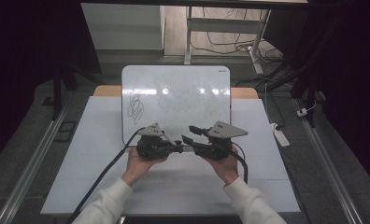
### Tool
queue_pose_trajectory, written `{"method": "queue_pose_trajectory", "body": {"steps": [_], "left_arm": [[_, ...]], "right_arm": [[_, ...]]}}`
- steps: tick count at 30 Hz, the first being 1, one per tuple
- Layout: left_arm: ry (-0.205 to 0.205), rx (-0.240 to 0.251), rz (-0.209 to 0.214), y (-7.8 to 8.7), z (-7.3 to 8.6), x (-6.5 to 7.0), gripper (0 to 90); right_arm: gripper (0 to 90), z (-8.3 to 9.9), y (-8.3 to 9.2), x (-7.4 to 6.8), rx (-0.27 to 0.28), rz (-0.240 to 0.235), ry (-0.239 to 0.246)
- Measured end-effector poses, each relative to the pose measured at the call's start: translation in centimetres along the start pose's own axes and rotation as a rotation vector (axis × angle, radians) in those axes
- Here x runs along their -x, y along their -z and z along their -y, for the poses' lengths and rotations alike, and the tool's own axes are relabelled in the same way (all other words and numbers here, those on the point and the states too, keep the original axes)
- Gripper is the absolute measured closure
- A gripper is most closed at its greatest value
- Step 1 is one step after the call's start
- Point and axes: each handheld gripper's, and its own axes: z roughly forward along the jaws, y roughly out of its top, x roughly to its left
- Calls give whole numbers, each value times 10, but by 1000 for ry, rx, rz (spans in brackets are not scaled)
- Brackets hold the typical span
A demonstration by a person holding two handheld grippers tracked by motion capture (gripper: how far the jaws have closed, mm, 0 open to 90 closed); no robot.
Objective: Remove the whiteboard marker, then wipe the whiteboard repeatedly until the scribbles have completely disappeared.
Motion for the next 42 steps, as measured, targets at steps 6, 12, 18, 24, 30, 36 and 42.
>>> {"method": "queue_pose_trajectory", "body": {"steps": [6, 12, 18, 24, 30, 36, 42], "left_arm": [[-30, 61, -33, 29, -6, -5, 780], [-47, 111, -59, 50, -8, -12, 780], [-67, 212, -155, 80, -10, -23, 781], [-25, 342, -297, 106, -10, -57, 781], [75, 367, -418, 114, -7, -114, 781], [45, 366, -450, 107, -21, -136, 780], [36, 318, -482, 86, -36, -151, 780]], "right_arm": [[499, 25, 39, 29, -29, 50, -75], [480, 56, 67, 46, -99, 123, -92], [474, 80, 90, 57, -146, 175, -110], [474, 84, 92, 59, -168, 192, -101], [474, 85, 88, 56, -188, 187, -73], [474, 89, 84, 57, -219, 183, -68], [471, 90, 83, 56, -225, 189, -62]]}}
